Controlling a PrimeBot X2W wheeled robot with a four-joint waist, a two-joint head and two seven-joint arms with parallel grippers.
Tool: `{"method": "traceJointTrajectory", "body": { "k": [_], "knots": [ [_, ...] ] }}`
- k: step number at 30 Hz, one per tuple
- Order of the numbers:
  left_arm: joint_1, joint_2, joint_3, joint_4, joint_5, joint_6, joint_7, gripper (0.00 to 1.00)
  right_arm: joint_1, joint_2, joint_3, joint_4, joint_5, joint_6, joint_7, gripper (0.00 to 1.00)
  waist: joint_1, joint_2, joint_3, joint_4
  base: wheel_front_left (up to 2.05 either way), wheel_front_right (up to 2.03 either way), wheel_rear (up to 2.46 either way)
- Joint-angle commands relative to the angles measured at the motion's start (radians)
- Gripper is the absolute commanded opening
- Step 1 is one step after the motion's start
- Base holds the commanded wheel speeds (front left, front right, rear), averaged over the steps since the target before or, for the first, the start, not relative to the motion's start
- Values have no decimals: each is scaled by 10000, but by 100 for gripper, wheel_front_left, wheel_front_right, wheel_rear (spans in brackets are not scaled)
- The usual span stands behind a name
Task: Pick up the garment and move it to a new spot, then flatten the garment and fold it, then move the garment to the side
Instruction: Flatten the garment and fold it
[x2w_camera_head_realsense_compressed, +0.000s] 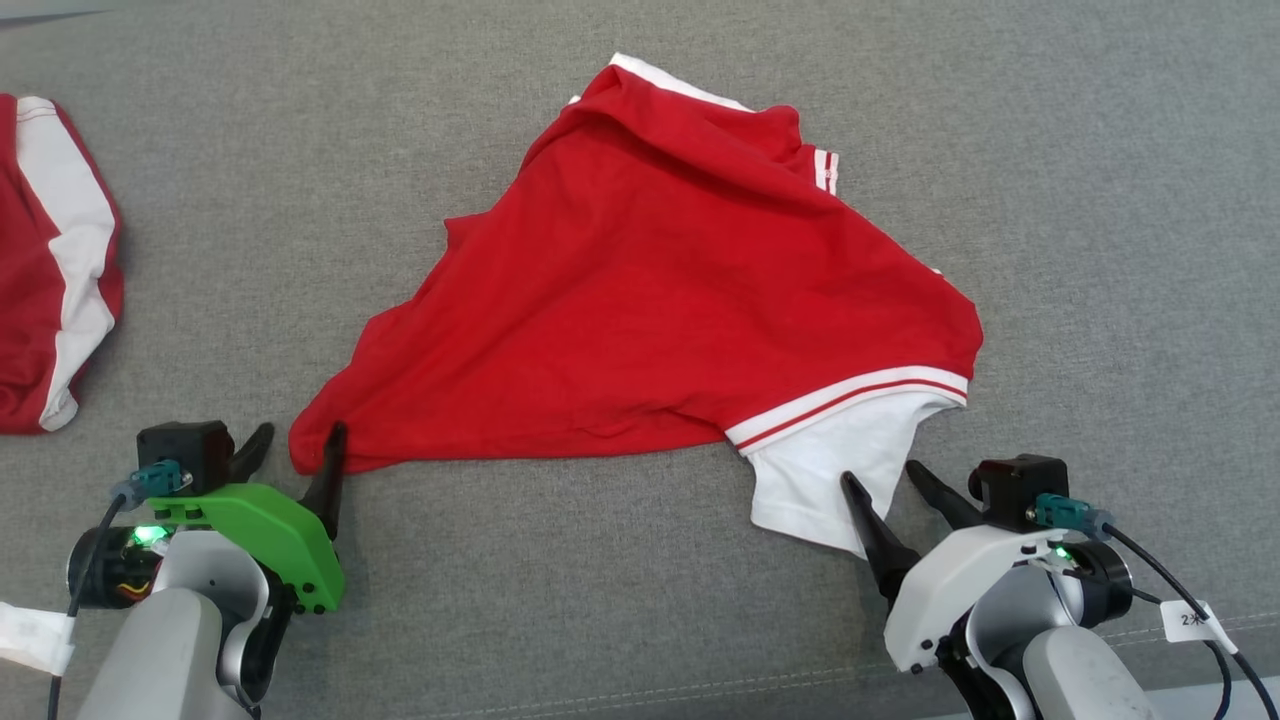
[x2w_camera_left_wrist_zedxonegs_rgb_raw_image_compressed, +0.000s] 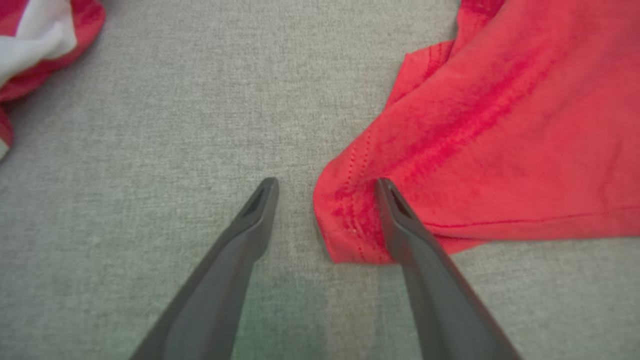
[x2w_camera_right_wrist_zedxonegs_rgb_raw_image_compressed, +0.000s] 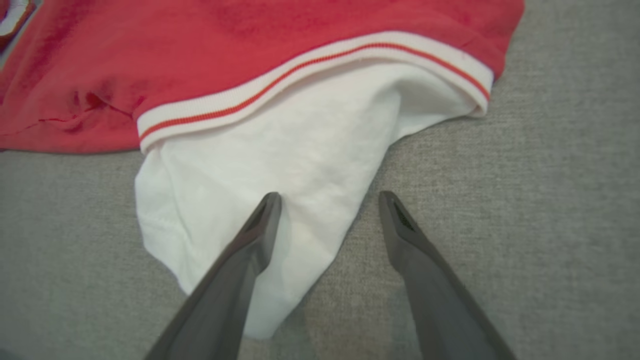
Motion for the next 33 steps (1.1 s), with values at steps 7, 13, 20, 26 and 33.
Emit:
{"method": "traceJointTrajectory", "body": {
  "k": [7, 13, 20, 26, 33],
  "knots": [
    [254, 382, -1087, -148, -1014, -16, 272, 100, 2, 36, 216, 353, 191, -5, -97, 100, -1, 114, -219, 88, 0, 0, 0],
    [250, 695, -1487, -336, -1360, -17, 222, 54, -119, 37, 318, 426, 251, -5, -167, 100, -1, 114, -326, 175, 0, 0, 0],
    [179, 914, -1894, -430, -1659, -17, 11, 0, -295, 56, 463, 694, 1156, -5, -350, 0, -1, 114, -498, 78, 0, 0, 0],
    [411, 1169, -1737, -1339, -2506, -17, -68, 0, -405, -18, -515, -234, 2316, -5, -581, 0, -1, 114, -780, -184, 0, 0, 0],
    [764, 1988, -800, -4819, -3791, 113, 527, 0, -192, -697, -2486, -4059, 3896, -7, 530, 0, -1, 114, -1249, -597, 0, 0, 0]
  ]
}}
